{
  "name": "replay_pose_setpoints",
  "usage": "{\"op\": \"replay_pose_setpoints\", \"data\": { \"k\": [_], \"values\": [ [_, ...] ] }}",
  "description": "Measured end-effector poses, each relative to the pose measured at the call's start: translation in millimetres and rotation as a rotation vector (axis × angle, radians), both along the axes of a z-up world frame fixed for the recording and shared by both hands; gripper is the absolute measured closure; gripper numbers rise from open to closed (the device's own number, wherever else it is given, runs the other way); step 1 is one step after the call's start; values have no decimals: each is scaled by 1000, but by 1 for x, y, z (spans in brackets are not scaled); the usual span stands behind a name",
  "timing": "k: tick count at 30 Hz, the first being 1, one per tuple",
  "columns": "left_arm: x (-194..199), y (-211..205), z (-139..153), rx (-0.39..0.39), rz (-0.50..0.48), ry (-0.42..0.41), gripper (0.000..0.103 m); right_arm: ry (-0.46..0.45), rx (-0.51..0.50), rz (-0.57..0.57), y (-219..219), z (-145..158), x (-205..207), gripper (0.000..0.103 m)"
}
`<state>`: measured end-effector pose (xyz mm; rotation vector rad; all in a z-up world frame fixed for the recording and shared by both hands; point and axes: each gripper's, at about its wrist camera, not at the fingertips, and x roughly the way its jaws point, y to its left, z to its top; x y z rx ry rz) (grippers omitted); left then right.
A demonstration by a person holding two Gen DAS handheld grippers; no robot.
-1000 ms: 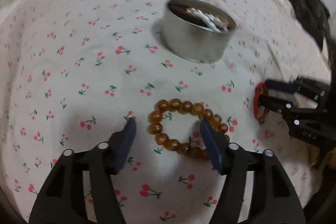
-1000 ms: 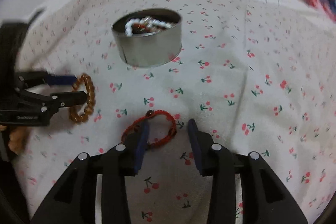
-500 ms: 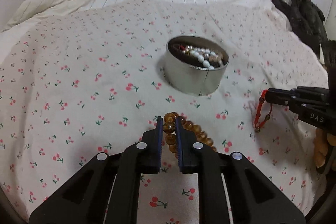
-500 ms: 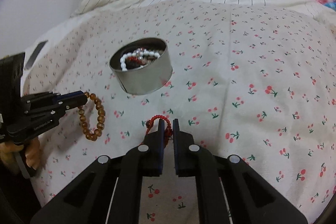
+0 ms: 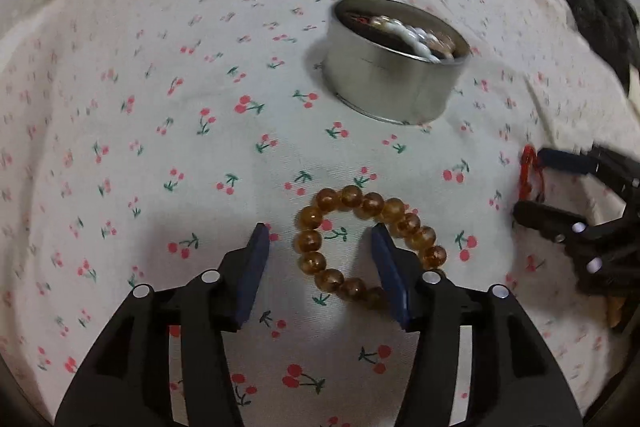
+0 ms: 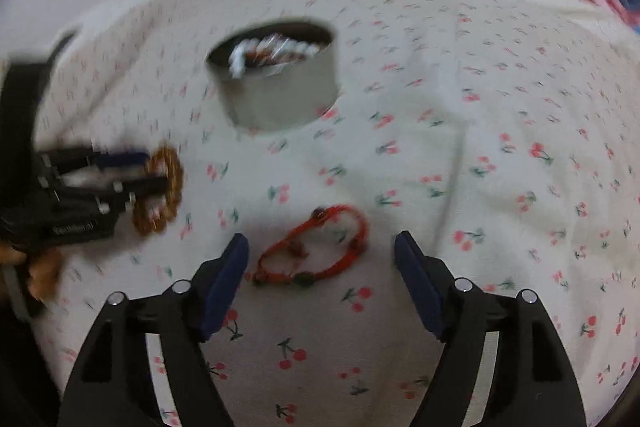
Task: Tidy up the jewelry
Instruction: 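Grasp the amber bead bracelet with the left tool while the right tool grasps the red string bracelet, then lift both held bracelets and carry them over the silver tin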
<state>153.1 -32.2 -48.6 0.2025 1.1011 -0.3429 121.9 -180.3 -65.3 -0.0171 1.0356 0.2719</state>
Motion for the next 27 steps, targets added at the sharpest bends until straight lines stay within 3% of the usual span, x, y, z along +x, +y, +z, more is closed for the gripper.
{"op": "replay_pose_setpoints", "data": {
  "k": [1,2,3,4,12,20,27],
  "values": [
    [0,-2,1,-12,-18,7,78,-13,-34,31,8,-1,-2,56],
    [0,-4,3,-13,-28,2,91,-13,-21,44,9,1,-3,67],
    [0,-4,3,-10,-33,-2,92,-9,0,36,7,2,-3,89],
    [-1,-4,5,-11,-34,-9,92,2,33,25,2,2,-2,92],
    [-6,-1,40,-142,-47,-113,93,-29,195,-23,-22,22,-1,92],
    [-17,-12,59,-166,-120,-208,93,-75,393,-68,-43,44,1,92],
    [-11,-13,76,-197,-126,-221,93,-67,511,-70,-51,48,2,92]
  ]
}}
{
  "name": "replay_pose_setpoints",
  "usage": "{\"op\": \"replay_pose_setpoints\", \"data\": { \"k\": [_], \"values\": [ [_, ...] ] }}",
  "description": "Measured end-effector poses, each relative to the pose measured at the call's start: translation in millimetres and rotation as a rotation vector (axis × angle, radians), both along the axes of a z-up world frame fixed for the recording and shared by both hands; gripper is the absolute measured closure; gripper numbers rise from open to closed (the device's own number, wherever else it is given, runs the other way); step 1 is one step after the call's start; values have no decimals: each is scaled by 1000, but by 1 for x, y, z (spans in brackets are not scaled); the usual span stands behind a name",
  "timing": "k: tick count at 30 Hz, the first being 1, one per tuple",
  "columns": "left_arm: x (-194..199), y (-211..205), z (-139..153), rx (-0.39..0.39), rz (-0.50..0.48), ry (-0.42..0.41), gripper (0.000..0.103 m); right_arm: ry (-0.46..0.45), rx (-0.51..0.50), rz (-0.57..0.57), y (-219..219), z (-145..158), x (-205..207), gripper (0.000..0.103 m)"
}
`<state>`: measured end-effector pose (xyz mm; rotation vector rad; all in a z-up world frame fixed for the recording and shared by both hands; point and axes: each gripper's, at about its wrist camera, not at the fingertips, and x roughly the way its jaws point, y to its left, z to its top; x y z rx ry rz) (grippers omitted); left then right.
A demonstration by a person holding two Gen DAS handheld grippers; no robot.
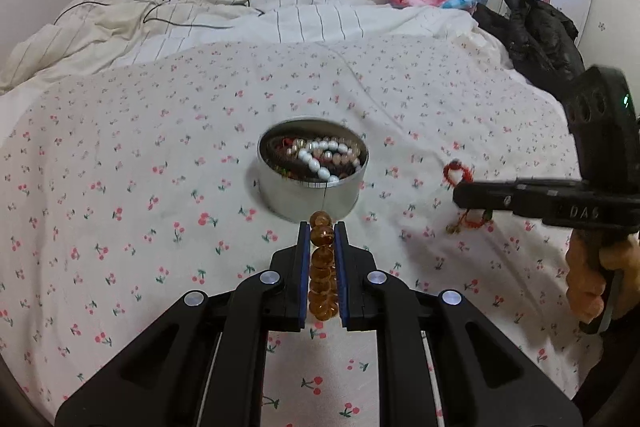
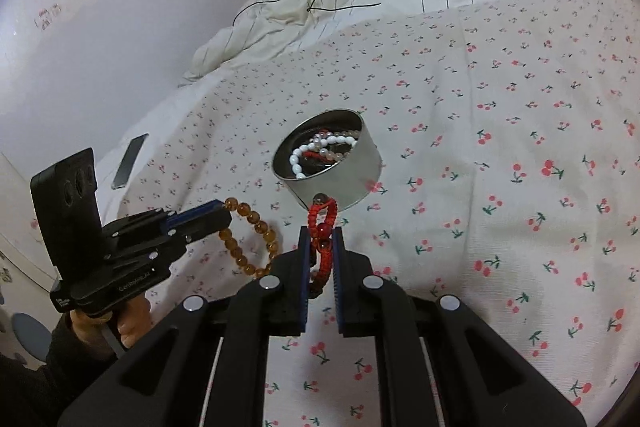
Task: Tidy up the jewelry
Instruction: 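Lift both held bracelets and carry them over the silver tin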
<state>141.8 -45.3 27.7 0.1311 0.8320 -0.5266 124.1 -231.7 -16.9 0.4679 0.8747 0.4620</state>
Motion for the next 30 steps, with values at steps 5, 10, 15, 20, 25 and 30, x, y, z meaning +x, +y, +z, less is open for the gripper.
{"op": "replay_pose_setpoints", "data": {
  "k": [5,10,15,20,25,30],
  "values": [
    [6,-4,17,-9,3,-33,93,4,-1,4,4,-1,0,92],
    [12,-13,32,-26,-14,-54,93,2,0,3,8,-2,7,92],
    [18,-19,44,-56,-30,-62,93,-32,34,-13,8,4,13,92],
    [30,-26,50,-72,-39,-60,93,-73,52,-35,6,20,21,92],
    [42,-33,54,-75,-47,-66,93,-107,58,-48,8,36,38,92],
    [52,-37,52,-65,-46,-64,92,-101,45,-50,10,37,46,92]
  ]
}}
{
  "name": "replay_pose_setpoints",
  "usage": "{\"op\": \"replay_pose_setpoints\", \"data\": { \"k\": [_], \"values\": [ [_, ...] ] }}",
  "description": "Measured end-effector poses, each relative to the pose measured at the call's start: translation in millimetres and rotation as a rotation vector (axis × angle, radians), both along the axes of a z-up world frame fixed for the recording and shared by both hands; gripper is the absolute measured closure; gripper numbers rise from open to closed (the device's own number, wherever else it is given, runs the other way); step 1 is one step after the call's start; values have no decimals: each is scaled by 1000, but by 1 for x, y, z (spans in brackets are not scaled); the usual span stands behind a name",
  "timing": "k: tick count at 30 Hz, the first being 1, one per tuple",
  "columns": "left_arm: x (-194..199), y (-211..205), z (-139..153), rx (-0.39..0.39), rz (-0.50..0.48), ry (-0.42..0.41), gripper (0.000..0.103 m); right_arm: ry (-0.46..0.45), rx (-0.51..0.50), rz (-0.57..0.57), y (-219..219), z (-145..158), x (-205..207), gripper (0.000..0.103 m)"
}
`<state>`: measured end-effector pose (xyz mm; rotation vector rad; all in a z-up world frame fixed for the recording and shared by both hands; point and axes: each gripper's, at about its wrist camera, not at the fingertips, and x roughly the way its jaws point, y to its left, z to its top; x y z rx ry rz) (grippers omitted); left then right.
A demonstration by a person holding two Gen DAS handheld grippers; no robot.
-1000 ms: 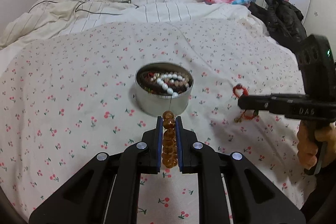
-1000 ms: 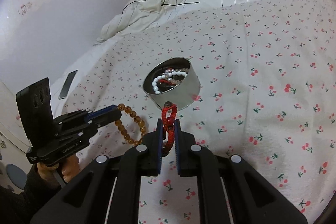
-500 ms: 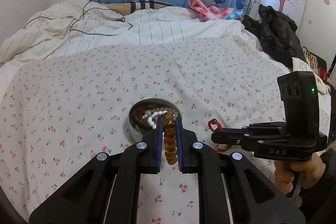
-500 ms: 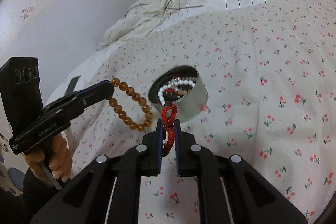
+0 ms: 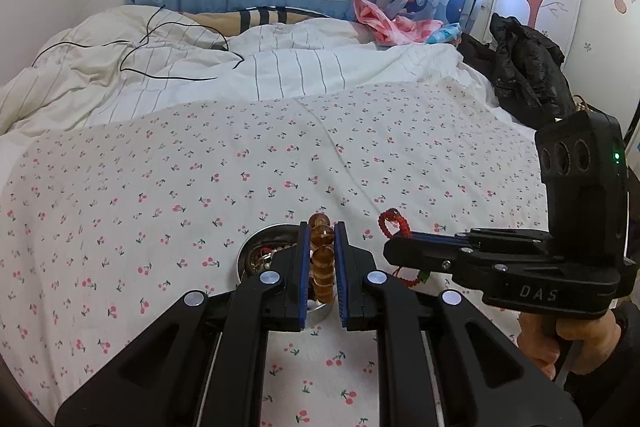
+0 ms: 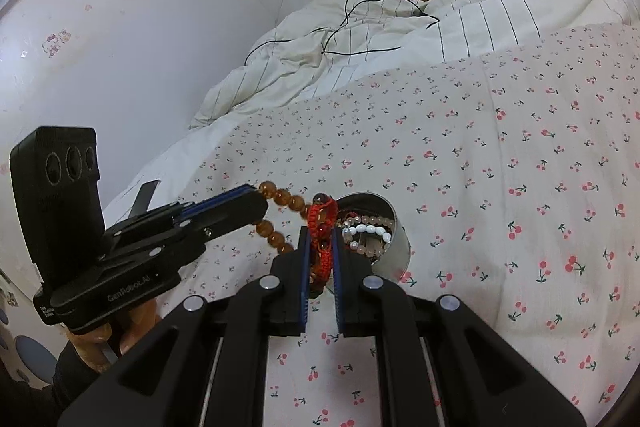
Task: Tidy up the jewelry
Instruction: 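Lift both held bracelets and carry them over the silver tin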
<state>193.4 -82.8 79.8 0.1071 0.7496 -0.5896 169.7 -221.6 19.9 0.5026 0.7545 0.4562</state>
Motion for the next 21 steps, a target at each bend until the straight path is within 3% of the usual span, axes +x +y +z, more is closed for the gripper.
{"op": "replay_pose_setpoints", "data": {
  "k": [7,16,21],
  "values": [
    [8,-3,-6,22,16,-10,92,18,-6,0,0,-5,11,92],
    [13,-7,-12,-21,5,4,92,31,-23,1,4,-10,26,92],
    [29,-1,-29,-54,24,82,92,27,-36,0,6,-9,35,92]
  ]
}}
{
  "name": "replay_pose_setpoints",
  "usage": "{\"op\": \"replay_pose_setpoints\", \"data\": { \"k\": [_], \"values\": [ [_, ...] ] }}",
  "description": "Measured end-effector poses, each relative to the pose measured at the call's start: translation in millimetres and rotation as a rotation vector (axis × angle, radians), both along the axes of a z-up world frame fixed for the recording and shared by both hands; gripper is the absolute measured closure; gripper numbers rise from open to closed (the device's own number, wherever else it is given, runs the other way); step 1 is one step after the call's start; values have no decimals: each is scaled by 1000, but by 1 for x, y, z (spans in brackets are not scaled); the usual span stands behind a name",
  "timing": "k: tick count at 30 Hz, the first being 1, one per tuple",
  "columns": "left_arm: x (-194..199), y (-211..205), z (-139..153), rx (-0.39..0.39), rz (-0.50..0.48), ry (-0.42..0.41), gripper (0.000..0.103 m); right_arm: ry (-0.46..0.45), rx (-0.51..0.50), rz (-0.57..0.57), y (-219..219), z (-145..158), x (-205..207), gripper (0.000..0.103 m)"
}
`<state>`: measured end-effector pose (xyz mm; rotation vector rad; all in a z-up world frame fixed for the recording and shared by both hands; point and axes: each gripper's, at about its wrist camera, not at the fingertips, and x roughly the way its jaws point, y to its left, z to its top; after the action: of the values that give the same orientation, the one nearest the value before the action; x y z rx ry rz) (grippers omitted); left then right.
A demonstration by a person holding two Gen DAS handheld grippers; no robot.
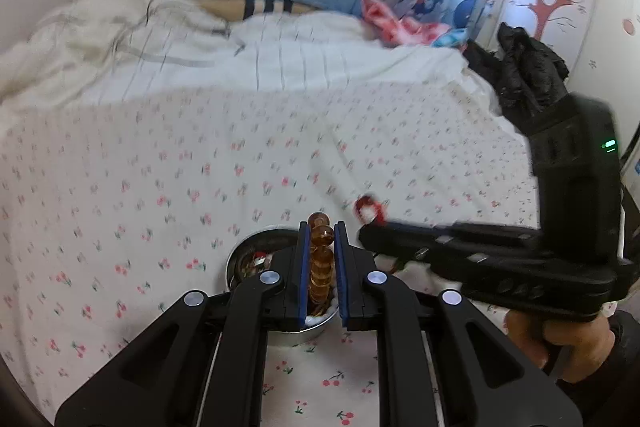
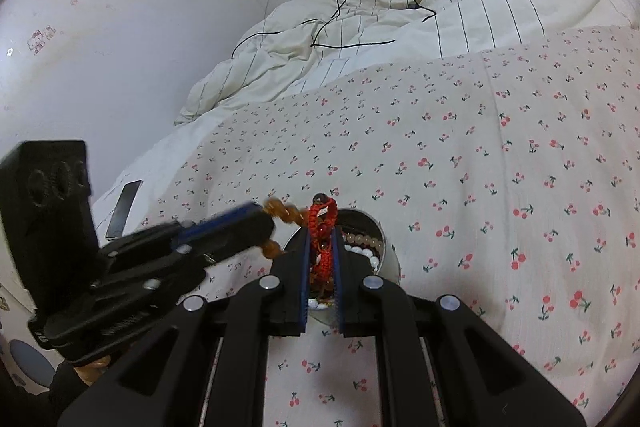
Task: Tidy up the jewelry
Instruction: 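Lift both held bracelets and carry them over the silver tin, then open both tools over the silver tin to drop the bracelets inside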
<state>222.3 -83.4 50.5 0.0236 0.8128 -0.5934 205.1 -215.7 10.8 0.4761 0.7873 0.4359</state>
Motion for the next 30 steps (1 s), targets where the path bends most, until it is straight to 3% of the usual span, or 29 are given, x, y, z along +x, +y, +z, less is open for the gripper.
{"op": "replay_pose_setpoints", "data": {
  "k": [5,10,15,19,26,27,28,30],
  "values": [
    [17,5,-28,50,41,109,92,7,-6,4,3,-3,5,92],
    [20,9,-31,80,56,144,88,9,-8,11,5,-3,8,92],
    [28,35,-20,21,145,159,55,18,-21,30,14,-5,15,92],
    [33,52,-14,-36,184,166,53,35,-64,58,28,-12,21,92],
    [33,56,-9,-53,201,157,49,98,-185,112,61,-29,37,90],
    [33,55,-9,-52,198,157,48,114,-215,118,67,-32,40,82],
    [32,54,-9,-46,195,157,48,120,-238,116,70,-34,40,66],
    [30,52,-9,-30,191,152,46,98,-279,91,73,-29,35,51]
  ]
}}
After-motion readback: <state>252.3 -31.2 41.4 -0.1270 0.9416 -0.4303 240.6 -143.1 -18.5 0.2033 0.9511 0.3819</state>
